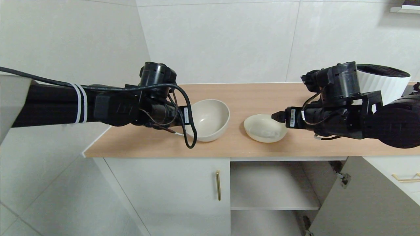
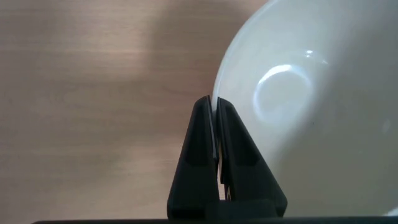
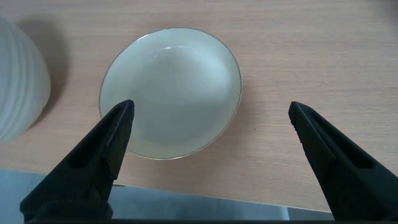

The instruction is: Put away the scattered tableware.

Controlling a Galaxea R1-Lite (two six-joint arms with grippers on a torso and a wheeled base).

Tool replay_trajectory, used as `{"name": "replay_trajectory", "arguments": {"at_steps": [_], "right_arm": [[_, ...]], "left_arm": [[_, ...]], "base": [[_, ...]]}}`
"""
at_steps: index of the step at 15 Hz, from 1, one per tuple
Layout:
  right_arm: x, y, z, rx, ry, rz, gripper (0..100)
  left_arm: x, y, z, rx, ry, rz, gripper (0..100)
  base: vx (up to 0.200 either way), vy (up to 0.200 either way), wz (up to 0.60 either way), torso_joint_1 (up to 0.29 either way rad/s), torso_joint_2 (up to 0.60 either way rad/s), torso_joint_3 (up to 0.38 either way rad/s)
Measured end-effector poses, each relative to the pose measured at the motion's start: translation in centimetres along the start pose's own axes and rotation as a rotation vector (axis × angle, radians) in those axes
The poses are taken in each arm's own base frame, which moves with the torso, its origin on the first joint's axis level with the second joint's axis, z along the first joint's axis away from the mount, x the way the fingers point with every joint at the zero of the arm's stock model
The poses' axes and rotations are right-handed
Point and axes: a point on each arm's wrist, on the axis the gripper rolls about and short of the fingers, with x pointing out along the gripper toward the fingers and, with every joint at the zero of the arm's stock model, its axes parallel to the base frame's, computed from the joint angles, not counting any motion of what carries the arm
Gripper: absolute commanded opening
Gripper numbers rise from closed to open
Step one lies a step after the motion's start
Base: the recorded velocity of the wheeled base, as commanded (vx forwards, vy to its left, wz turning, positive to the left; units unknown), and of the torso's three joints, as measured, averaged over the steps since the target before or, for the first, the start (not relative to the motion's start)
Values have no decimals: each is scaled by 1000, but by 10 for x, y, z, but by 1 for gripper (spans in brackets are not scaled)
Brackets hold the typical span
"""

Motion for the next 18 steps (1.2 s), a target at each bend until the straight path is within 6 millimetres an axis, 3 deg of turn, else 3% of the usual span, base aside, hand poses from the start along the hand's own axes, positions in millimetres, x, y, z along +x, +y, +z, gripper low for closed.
{"name": "replay_trajectory", "arguments": {"at_steps": [3,8,13,14,18], "right_arm": [[5,0,-3,-4,11,-12,100],[30,-10,-8,-16,67,-121,100],[57,-16,-16,-15,100,-160,100],[61,-16,-19,-18,108,-162,0],[69,-13,-23,17,117,-158,0]], "left_arm": [[-25,0,6,-29,-33,-19,0],[-88,2,10,-39,-109,-70,0],[-105,4,14,-44,-144,-86,0],[-106,4,14,-45,-147,-86,0],[-109,4,15,-46,-153,-88,0]], "base": [[0,0,0,0,0,0],[0,0,0,0,0,0],[0,0,0,0,0,0],[0,0,0,0,0,0],[0,0,0,0,0,0]]}}
